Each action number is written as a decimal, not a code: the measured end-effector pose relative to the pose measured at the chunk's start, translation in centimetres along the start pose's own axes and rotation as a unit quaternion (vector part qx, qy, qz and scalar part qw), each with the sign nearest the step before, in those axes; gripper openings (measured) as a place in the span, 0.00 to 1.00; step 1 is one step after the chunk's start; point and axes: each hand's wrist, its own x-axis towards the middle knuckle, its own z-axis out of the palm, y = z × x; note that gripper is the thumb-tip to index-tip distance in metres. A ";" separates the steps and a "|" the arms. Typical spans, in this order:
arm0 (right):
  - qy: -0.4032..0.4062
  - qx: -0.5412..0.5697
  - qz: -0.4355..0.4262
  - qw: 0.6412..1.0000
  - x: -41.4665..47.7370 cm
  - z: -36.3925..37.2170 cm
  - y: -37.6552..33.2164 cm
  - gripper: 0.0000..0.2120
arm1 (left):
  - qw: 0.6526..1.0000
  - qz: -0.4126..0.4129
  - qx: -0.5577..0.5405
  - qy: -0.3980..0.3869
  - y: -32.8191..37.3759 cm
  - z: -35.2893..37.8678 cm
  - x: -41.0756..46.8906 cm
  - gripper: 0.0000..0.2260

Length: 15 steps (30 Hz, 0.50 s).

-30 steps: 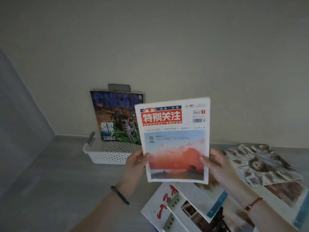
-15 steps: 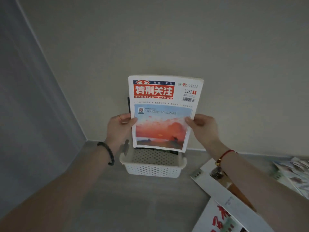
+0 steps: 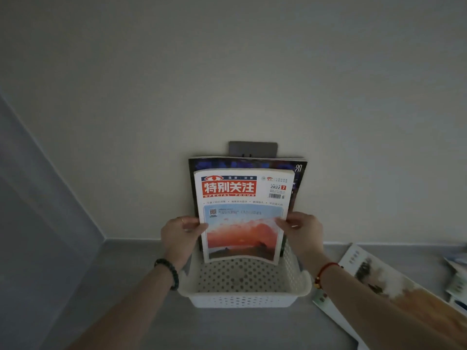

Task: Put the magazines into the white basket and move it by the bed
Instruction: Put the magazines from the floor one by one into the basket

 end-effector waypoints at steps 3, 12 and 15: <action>0.022 0.012 0.011 1.000 0.5 0.5 0.5 0.07 | 1.000 -0.012 0.000 0.014 -0.4 0.1 0.6 0.04; -0.004 0.007 0.019 1.000 0.1 -1.8 1.4 0.08 | 0.999 -0.001 0.020 0.040 -0.4 -0.3 -0.3 0.06; -0.005 -0.004 0.009 1.000 -0.9 -5.3 2.3 0.08 | 0.999 -0.003 0.029 0.041 0.3 -0.6 -1.8 0.07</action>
